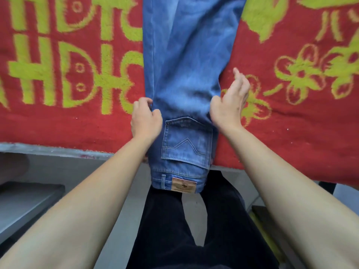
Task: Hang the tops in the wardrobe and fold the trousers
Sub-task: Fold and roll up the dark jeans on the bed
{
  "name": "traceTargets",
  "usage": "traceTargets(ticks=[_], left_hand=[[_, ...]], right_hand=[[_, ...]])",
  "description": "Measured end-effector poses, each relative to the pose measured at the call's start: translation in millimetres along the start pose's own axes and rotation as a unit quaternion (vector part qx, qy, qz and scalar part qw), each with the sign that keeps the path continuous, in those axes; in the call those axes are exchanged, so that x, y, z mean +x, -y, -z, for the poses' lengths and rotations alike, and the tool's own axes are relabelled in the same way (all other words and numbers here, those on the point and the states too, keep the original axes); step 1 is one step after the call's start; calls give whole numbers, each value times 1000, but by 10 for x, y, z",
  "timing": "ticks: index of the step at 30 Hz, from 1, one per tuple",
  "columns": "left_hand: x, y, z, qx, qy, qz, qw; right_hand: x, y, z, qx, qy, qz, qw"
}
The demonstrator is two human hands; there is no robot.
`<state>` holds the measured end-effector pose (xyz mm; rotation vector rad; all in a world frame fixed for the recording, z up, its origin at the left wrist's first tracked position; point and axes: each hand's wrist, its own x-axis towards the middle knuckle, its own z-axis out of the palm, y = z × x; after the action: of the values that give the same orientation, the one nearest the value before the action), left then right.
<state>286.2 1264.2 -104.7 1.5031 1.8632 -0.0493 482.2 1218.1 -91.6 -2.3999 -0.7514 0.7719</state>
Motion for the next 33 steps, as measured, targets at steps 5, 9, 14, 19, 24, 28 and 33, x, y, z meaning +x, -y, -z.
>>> traceTargets(ticks=[5,9,14,19,24,28,33], left_hand=[[816,-640,126,-85,-7,-41,996],[1227,-885,90,-163,57,-27,985],[1392,-851,69,-252,101,-55,961],[1468,-830,164,-324,132,-26,936],[1493,-701,362,-376,87,-38,922],[1610,-532,385,-395,46,-4,917],[1697,-416,217,-263,-30,-18,964]], right_hand=[[1083,696,-90,-12,-16,85,996],[1633,1201,-331,-128,39,167,977],[1930,1543,-754,-106,74,59,990],[1962,1627,-913,-198,38,76,977],[1903,1784,-1195,-74,-12,109,991],[1797,1897,-1398,-57,26,173,983],[1837,1834,-1546,-95,144,269,948]])
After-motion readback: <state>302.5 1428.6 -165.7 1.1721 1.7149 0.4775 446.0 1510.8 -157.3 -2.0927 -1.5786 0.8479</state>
